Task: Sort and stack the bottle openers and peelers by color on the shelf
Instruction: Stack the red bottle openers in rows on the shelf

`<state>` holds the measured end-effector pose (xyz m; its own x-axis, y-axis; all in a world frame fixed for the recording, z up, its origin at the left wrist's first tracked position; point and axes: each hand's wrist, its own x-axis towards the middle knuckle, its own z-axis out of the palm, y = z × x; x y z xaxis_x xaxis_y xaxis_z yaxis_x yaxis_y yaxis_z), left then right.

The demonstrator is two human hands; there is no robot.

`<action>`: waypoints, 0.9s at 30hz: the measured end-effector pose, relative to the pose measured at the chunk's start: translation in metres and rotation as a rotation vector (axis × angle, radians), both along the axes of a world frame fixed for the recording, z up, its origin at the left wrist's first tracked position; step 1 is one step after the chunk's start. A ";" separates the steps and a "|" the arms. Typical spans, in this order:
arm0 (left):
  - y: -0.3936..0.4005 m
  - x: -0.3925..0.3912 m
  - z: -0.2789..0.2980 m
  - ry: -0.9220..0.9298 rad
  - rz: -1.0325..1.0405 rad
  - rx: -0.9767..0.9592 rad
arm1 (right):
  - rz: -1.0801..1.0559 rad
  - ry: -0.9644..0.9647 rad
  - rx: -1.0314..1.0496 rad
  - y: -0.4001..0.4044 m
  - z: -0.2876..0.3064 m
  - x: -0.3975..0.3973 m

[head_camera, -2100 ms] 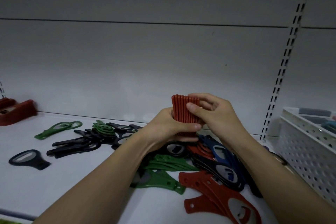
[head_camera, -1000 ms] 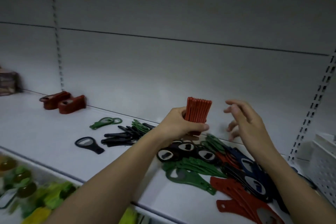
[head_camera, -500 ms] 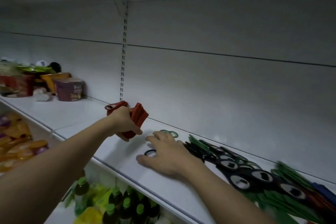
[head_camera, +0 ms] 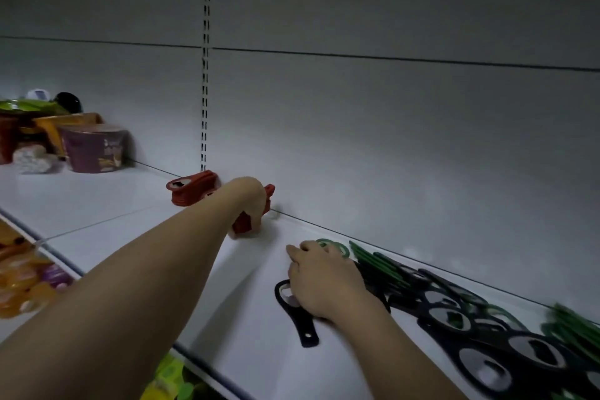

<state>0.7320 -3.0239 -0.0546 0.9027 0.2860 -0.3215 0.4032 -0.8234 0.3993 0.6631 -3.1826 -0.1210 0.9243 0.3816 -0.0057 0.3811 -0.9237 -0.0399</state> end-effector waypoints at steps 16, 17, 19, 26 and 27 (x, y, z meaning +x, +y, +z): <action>-0.019 -0.034 0.026 -0.401 -0.129 0.365 | -0.035 -0.301 0.373 0.003 0.019 -0.012; -0.024 -0.045 0.029 -0.459 -0.154 0.382 | -0.048 -0.388 0.463 0.005 0.027 -0.015; -0.041 -0.073 0.029 -0.543 -0.225 0.346 | -0.096 -0.489 0.612 0.000 0.040 -0.025; -0.137 -0.145 0.005 -0.700 -0.464 0.017 | -0.244 -0.353 0.730 -0.123 0.049 -0.072; -0.157 -0.152 0.000 -0.713 -0.505 -0.045 | -0.278 -0.335 0.701 -0.151 0.051 -0.079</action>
<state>0.5803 -3.1805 -0.0547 0.9085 -0.2014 0.3662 -0.3633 -0.8136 0.4539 0.5838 -3.3338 -0.0696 0.8958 -0.0486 0.4418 0.2367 -0.7892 -0.5667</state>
